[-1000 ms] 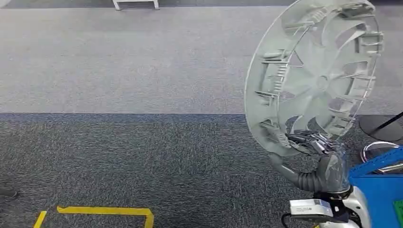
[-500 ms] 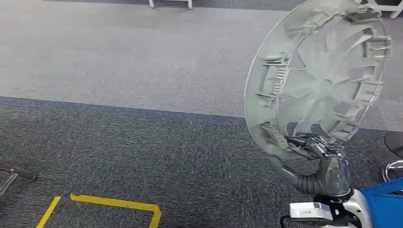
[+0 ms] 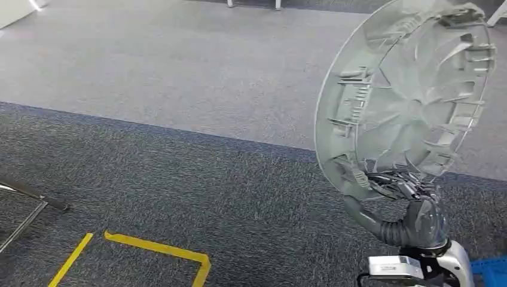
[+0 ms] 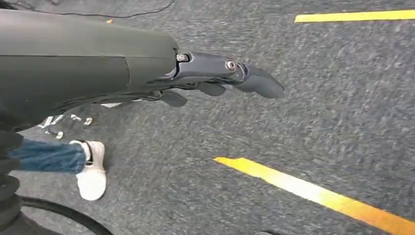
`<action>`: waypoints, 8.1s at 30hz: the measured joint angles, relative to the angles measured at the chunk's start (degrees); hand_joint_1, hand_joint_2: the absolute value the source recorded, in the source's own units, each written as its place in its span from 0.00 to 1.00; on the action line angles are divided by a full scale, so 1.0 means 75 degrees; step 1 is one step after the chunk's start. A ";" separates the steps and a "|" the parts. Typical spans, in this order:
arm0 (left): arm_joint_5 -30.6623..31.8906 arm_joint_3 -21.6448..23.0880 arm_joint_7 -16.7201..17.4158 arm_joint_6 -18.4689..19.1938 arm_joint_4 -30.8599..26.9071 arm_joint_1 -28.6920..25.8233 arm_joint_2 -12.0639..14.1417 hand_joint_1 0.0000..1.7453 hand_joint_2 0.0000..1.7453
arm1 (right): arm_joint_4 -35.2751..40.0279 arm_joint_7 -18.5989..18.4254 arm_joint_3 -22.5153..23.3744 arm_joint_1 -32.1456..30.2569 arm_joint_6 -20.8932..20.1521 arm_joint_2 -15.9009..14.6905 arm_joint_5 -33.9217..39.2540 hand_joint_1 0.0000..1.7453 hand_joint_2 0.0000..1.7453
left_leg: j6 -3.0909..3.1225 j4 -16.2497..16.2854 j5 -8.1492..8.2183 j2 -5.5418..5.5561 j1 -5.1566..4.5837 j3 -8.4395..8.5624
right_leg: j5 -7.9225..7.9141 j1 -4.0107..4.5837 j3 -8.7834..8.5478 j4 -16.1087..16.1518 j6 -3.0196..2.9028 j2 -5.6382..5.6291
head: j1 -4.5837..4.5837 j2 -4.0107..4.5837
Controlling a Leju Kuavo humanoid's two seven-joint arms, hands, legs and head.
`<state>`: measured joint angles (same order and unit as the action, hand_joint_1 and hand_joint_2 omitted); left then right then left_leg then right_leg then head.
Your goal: Take the parts from the cabinet and place them on the table.
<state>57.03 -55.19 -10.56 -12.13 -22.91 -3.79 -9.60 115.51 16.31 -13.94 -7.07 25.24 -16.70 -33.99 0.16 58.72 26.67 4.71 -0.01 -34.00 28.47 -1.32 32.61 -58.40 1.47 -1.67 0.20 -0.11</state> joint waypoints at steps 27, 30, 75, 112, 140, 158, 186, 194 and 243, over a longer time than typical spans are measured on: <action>-0.0627 -0.1183 -0.1859 0.0396 -0.0629 0.0298 -0.0545 0.00 1.00 | 0.0367 0.0038 0.0321 -0.0614 0.0256 -0.0003 -0.0029 1.00 1.00 | 0.0198 0.0061 0.0044 -0.0182 -0.0085 0.0039 | 0.0086 -0.0008 -0.0050 -0.0006 0.0146 -0.0108 | -0.0006 0.0003; -0.0542 -0.1268 -0.1935 0.0382 -0.0629 0.0278 -0.0551 0.00 1.00 | 0.0367 0.0020 0.0321 -0.0592 0.0256 -0.0003 -0.0044 1.00 1.00 | 0.0087 0.0008 -0.0017 -0.0086 -0.0035 0.0012 | 0.0056 0.0044 -0.0036 -0.0030 0.0041 -0.0011 | -0.0003 0.0003; 0.0347 -0.1836 -0.1999 0.0280 -0.0804 0.0397 -0.0697 0.00 1.00 | 0.0411 0.0000 0.0335 -0.0714 0.0265 -0.0020 -0.0154 1.00 1.00 | 0.0074 0.0015 0.0085 -0.0870 -0.0088 0.0095 | 0.0192 0.0080 -0.0236 0.0019 0.0010 0.0624 | 0.0067 0.0003; 0.0725 -0.2028 -0.2215 0.0201 -0.0618 0.0507 -0.0586 0.00 1.00 | 0.0452 0.0035 0.0347 -0.0794 0.0297 -0.0082 -0.0297 1.00 1.00 | 0.0294 -0.0040 0.0053 -0.0627 -0.0007 0.0123 | 0.0808 0.0026 0.0284 -0.0991 0.0233 0.0353 | -0.0020 0.0003; 0.1034 -0.2206 -0.2331 0.0163 -0.0326 0.0547 -0.0493 0.00 1.00 | 0.0475 0.0041 0.0367 -0.0813 0.0291 -0.0090 -0.0370 1.00 1.00 | 0.0215 -0.0066 0.0028 -0.0799 0.0002 0.0108 | 0.0238 0.0046 -0.0251 0.0101 0.0183 0.0944 | 0.0073 0.0000; 0.1130 -0.2253 -0.2337 0.0154 -0.0230 0.0593 -0.0452 0.00 1.00 | 0.0493 0.0020 0.0385 -0.0910 0.0294 -0.0128 -0.0414 1.00 1.00 | -0.0091 0.0998 0.0643 -0.0456 0.0008 -0.0376 | 0.0067 -0.0025 -0.0138 0.0062 -0.0090 0.0227 | 0.0067 0.0003; 0.1200 -0.2276 -0.2349 0.0154 -0.0122 0.0636 -0.0382 0.00 1.00 | 0.0495 0.0020 0.0382 -0.0918 0.0288 -0.0143 -0.0417 1.00 1.00 | 0.0053 0.0073 0.0110 -0.0366 -0.0033 0.0055 | -0.0018 0.0003 -0.0033 0.0042 -0.0035 0.0196 | -0.0032 0.0003; 0.1206 -0.2325 -0.2349 0.0143 -0.0070 0.0647 -0.0379 0.00 1.00 | 0.0495 0.0020 0.0382 -0.0933 0.0286 -0.0143 -0.0408 1.00 1.00 | -0.0032 0.1354 0.0473 -0.0516 0.0014 -0.0422 | 0.0033 0.0022 -0.0100 0.0039 -0.0122 0.0301 | 0.0044 0.0003; 0.1416 -0.2387 -0.2480 0.0289 0.0172 0.0690 -0.0259 0.00 1.00 | 0.0501 -0.0009 0.0417 -0.1029 0.0286 -0.0146 -0.0551 1.00 1.00 | 0.0233 0.0034 0.0121 -0.0531 -0.0082 0.0133 | 0.0088 0.0054 -0.0142 0.0087 0.0129 0.0219 | -0.0015 0.0003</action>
<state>67.65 -73.09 -29.16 -9.97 -21.62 1.38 -11.54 119.27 16.24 -10.82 -14.79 27.39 -17.79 -38.12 1.90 58.97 27.58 0.73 -0.62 -33.00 29.13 -0.91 31.54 -57.75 2.44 -0.02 0.08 -0.09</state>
